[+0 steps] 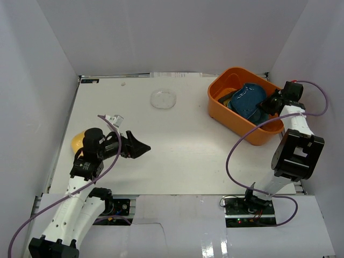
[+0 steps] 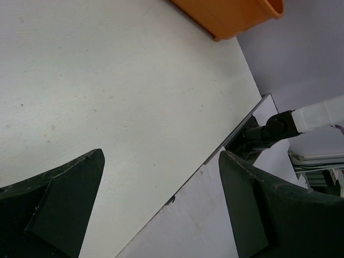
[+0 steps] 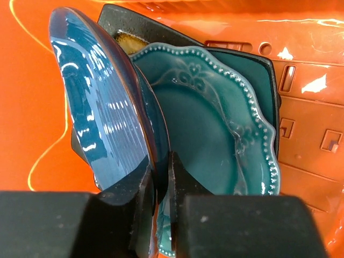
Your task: Place the plates into the plastic bin on the countertop
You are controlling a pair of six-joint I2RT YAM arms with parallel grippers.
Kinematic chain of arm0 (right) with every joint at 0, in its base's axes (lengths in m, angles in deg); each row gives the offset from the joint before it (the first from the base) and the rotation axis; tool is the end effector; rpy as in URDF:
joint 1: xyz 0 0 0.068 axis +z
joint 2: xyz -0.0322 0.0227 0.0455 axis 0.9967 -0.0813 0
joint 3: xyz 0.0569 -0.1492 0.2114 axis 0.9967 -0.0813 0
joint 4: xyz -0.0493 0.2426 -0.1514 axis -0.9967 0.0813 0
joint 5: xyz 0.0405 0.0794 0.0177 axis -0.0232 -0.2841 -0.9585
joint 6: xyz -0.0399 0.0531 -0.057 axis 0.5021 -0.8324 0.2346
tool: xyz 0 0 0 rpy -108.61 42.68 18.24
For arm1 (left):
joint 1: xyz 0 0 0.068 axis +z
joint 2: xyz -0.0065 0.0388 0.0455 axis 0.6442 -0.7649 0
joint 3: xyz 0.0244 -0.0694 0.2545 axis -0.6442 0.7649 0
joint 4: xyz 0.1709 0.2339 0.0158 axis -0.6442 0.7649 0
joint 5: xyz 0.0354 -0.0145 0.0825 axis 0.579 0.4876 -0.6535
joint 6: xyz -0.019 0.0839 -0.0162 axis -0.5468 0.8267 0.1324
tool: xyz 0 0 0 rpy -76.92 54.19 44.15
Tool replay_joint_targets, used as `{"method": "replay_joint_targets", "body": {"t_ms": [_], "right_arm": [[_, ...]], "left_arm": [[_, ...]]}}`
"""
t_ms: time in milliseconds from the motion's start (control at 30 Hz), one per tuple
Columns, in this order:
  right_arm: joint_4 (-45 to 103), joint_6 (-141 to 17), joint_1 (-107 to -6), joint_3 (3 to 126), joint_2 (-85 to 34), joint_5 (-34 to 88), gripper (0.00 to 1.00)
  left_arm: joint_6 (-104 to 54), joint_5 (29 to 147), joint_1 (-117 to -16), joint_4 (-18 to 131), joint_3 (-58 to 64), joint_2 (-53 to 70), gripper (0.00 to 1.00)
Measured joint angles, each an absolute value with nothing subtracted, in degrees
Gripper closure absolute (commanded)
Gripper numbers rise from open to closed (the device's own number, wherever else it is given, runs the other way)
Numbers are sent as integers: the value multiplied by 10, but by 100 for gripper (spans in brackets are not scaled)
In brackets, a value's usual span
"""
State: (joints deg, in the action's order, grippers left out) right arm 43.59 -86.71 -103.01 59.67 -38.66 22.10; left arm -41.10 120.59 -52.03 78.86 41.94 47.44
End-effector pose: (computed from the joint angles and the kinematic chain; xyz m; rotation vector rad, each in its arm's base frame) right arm 0.4167 -0.1151 0.2180 0.8295 2.1038 0.3737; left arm 0.1997 -0.0939 0.2547 0.2062 2.0552 -1.1388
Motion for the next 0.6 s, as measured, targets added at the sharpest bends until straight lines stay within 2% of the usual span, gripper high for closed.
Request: {"method": "replay_joint_targets", "body": {"t_ms": [67,100,167,200,233,367,467,600], "right_arm": [[435,-866,-1030,597,-387,221,71],[435,-867,-1030,597,-387,222,63],[437,-865,-1030,598,-387,223,54],[440,-864,-1030,599,-387,223,45],[442,-864,-1030,600,-387,225,42],[452,-861,-1029,604,-378,227,11],[457,-860,-1020,604,-343,237,3],[443,-851,-953,604,-257,251,2]], "left_arm": [[-411,1192,-520,789,419,465,2],[-411,1186,-521,789,419,459,2],[-411,1173,-521,791,419,445,2],[-411,1167,-521,793,419,438,2],[-411,1161,-521,793,419,433,2],[-414,1135,-522,793,419,419,2],[-420,1106,-522,793,419,408,2],[-446,1043,-522,797,419,404,2]]}}
